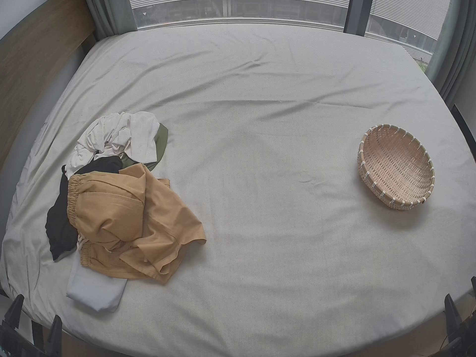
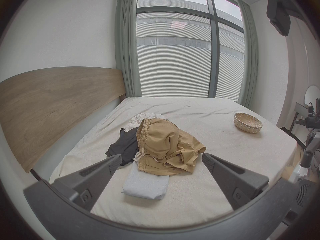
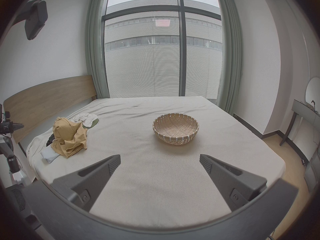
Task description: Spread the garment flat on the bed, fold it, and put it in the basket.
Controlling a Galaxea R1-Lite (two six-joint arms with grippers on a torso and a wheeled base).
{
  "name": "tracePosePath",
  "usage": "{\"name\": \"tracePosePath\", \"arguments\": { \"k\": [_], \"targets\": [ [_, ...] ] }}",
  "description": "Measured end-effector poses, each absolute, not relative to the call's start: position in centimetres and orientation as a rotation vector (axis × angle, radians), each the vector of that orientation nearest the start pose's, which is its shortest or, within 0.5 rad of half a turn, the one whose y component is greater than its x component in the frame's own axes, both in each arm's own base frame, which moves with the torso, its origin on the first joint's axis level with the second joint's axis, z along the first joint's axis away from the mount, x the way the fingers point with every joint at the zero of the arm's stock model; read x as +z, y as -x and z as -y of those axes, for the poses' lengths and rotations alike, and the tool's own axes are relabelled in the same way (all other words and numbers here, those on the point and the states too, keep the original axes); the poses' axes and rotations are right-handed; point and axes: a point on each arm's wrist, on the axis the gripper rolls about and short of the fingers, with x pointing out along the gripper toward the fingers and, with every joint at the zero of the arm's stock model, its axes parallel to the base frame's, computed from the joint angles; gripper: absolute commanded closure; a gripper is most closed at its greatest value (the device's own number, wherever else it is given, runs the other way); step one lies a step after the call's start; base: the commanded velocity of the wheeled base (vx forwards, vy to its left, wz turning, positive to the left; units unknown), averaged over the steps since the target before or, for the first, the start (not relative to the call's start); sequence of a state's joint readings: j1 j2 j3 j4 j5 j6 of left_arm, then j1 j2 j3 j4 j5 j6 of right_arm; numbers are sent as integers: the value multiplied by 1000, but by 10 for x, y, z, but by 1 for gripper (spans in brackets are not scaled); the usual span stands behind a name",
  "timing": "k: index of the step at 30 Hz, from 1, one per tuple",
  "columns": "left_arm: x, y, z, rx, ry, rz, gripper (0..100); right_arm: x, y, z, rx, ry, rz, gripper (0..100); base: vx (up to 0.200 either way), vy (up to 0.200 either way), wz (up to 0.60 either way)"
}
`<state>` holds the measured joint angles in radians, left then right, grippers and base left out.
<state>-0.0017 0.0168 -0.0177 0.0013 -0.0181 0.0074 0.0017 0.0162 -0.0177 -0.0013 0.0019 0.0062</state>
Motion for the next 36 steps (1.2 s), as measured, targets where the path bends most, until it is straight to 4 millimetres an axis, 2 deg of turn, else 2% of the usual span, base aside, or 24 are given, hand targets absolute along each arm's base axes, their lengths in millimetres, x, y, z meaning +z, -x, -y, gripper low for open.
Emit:
{"name": "tracePosePath", "arguments": {
  "k": [13, 21, 27, 32, 36],
  "targets": [
    [85, 23, 0, -21, -15, 34, 0, 81, 23, 0, 3, -6, 3, 0, 0, 0, 0],
    [130, 26, 1, -92, 20, 98, 0, 81, 23, 0, 3, -5, 2, 0, 0, 0, 0],
    [164, 3, 3, -240, 220, -30, 0, 81, 23, 0, 2, -5, 3, 0, 0, 0, 0],
    [189, -31, 9, -323, 342, -162, 0, 81, 23, 0, 2, -5, 3, 0, 0, 0, 0],
    [196, -64, 16, -364, 390, -258, 0, 81, 23, 0, 2, -5, 3, 0, 0, 0, 0]
  ]
}}
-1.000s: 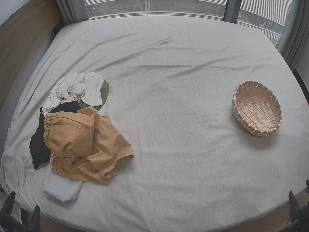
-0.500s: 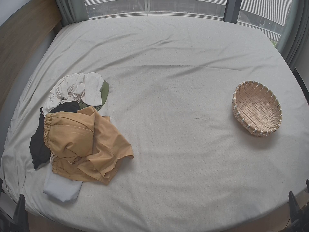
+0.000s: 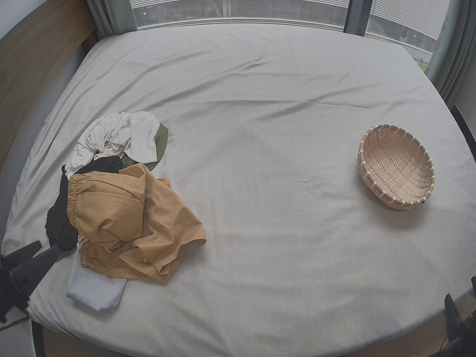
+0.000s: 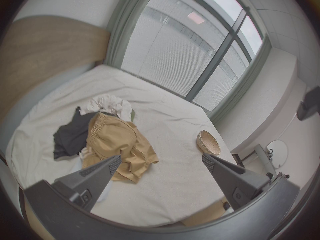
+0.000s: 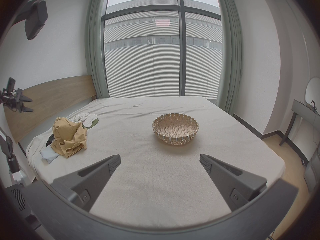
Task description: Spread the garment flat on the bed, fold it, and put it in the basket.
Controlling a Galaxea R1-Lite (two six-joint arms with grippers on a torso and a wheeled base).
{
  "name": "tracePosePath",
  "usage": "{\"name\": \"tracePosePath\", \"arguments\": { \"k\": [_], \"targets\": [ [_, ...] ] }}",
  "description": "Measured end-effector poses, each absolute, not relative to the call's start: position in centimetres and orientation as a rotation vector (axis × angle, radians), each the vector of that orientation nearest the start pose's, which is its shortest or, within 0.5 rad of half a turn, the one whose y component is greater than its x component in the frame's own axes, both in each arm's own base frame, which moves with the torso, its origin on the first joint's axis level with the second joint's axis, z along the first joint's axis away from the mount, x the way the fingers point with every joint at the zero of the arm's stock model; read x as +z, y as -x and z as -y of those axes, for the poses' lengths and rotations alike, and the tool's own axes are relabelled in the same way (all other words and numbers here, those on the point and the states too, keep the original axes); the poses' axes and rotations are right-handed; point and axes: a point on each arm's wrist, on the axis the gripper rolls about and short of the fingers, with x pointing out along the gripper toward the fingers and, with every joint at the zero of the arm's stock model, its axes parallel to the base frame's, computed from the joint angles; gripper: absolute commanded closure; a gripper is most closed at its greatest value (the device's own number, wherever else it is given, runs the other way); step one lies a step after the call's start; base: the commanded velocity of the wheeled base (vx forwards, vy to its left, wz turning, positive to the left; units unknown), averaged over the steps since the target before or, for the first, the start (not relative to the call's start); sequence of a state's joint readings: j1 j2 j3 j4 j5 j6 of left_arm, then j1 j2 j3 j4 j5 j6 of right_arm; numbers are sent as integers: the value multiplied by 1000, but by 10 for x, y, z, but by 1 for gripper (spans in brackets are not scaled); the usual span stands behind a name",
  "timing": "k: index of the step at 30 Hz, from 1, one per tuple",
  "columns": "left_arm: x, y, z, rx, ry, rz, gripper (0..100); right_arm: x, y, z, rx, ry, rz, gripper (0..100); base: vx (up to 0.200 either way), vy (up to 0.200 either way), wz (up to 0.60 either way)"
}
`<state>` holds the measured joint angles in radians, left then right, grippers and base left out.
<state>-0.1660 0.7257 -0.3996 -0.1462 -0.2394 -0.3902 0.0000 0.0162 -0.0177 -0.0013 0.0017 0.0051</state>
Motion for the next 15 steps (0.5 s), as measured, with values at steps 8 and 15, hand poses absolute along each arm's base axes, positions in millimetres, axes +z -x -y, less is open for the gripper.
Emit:
{"name": "tracePosePath", "arguments": {
  "k": [8, 15],
  "targets": [
    [181, -123, 31, -417, 435, -427, 0, 81, 23, 0, 2, -4, 3, 0, 0, 0, 0],
    [151, -151, 41, -419, 446, -603, 0, 81, 23, 0, 2, -3, 2, 0, 0, 0, 0]
  ]
}}
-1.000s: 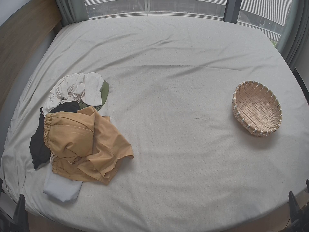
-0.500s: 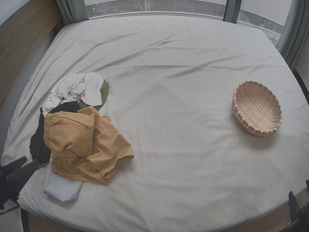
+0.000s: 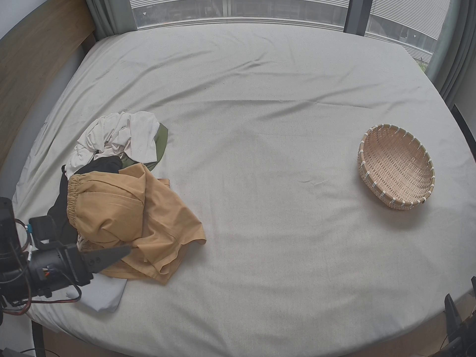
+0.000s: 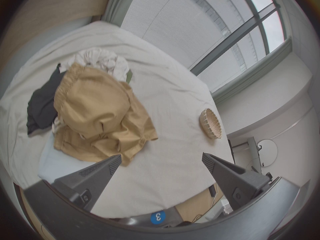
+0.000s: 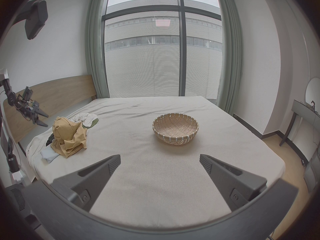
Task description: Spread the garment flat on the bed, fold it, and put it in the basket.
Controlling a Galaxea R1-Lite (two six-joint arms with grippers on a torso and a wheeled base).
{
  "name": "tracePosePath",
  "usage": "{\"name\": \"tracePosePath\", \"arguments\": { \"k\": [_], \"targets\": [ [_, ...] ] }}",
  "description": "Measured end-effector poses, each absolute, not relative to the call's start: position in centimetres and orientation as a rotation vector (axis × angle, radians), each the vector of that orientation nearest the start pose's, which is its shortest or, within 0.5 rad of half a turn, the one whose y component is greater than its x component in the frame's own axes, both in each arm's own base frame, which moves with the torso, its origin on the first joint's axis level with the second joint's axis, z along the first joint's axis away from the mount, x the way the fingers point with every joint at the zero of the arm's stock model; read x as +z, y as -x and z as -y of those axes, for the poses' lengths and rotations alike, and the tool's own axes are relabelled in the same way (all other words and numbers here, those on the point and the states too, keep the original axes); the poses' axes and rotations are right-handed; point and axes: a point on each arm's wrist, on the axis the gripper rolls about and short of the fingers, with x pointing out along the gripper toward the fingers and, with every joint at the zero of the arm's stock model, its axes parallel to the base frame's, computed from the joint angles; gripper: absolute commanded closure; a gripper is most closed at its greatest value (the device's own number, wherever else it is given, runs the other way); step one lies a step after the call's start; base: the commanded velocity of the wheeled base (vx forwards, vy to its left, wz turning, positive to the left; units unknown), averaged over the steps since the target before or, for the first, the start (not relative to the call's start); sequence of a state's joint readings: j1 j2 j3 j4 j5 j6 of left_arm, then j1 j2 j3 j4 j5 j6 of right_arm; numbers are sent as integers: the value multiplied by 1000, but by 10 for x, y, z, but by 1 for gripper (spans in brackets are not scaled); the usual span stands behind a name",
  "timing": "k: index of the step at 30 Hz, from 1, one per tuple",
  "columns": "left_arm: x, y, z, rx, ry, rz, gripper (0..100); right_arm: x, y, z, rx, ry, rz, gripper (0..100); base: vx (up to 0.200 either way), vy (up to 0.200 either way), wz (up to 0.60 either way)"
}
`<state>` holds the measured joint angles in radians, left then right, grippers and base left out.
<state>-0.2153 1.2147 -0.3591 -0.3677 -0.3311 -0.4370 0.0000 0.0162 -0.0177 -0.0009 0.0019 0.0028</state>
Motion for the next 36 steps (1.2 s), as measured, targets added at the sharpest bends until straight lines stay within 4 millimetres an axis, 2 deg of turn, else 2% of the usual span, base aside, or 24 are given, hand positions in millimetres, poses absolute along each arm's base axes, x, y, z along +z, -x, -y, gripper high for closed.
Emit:
{"name": "tracePosePath", "arguments": {
  "k": [6, 14, 24, 36],
  "targets": [
    [132, -171, 45, -411, 453, -697, 0, 81, 23, 0, 2, -4, 3, 0, 0, 0, 0],
    [112, -200, 52, -409, 459, -733, 0, 81, 23, 0, 1, -5, 3, 0, 0, 0, 0],
    [86, -225, 57, -374, 523, -777, 0, 81, 23, 0, 1, -6, 3, 0, 0, 0, 0],
    [49, -236, 62, -329, 541, -880, 0, 81, 23, 0, 1, -7, 3, 0, 0, 0, 0]
  ]
}}
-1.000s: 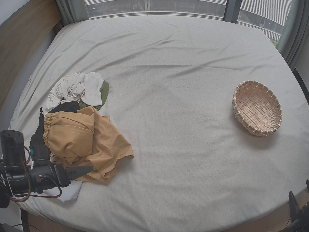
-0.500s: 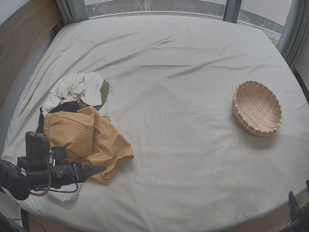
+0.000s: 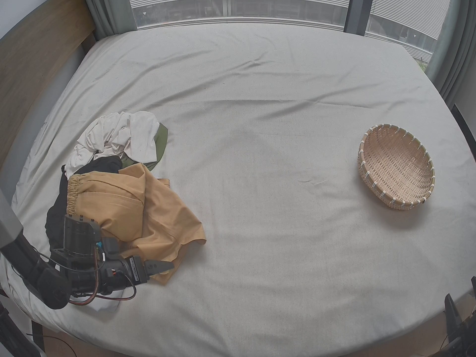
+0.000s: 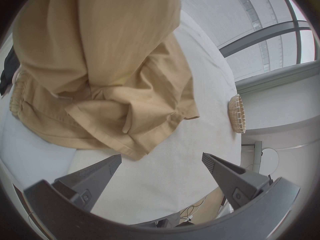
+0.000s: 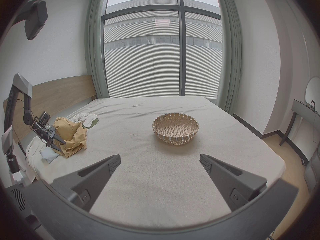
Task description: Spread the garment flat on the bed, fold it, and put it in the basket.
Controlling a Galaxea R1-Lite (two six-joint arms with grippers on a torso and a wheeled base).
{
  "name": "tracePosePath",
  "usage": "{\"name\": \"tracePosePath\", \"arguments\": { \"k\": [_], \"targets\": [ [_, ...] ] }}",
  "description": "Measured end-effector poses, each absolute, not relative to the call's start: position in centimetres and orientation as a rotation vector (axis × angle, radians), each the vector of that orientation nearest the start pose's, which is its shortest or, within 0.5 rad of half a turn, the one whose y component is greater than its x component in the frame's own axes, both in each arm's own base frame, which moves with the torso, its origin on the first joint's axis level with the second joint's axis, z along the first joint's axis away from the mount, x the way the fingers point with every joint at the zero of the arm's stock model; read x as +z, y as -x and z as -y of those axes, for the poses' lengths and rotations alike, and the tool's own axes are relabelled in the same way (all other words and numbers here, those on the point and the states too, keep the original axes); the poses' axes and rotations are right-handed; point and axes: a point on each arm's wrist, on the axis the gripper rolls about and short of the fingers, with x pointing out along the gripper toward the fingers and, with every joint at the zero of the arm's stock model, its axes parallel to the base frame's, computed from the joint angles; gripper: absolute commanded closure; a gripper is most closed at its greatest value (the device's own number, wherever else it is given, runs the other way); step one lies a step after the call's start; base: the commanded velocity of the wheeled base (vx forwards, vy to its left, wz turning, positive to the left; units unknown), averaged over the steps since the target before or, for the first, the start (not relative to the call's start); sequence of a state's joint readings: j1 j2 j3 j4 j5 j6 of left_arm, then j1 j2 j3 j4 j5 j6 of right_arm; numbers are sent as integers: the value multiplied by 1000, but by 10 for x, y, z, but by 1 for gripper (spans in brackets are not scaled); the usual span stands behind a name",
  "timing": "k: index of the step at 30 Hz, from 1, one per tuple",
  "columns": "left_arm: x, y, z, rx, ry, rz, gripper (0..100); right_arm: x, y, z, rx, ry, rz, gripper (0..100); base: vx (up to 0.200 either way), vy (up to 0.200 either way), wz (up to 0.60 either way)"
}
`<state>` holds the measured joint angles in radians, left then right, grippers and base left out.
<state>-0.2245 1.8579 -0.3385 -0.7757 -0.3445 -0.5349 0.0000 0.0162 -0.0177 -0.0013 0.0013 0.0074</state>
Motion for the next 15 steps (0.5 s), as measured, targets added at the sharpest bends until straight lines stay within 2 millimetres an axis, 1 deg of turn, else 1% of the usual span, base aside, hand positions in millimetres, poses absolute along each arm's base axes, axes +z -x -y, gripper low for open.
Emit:
{"name": "tracePosePath", "arguments": {
  "k": [9, 15],
  "targets": [
    [37, -238, 62, -291, 546, -921, 0, 81, 23, 0, 1, -9, 3, 0, 0, 0, 0],
    [27, -249, 64, -292, 546, -887, 0, 81, 23, 0, 1, -9, 2, 0, 0, 0, 0]
  ]
}}
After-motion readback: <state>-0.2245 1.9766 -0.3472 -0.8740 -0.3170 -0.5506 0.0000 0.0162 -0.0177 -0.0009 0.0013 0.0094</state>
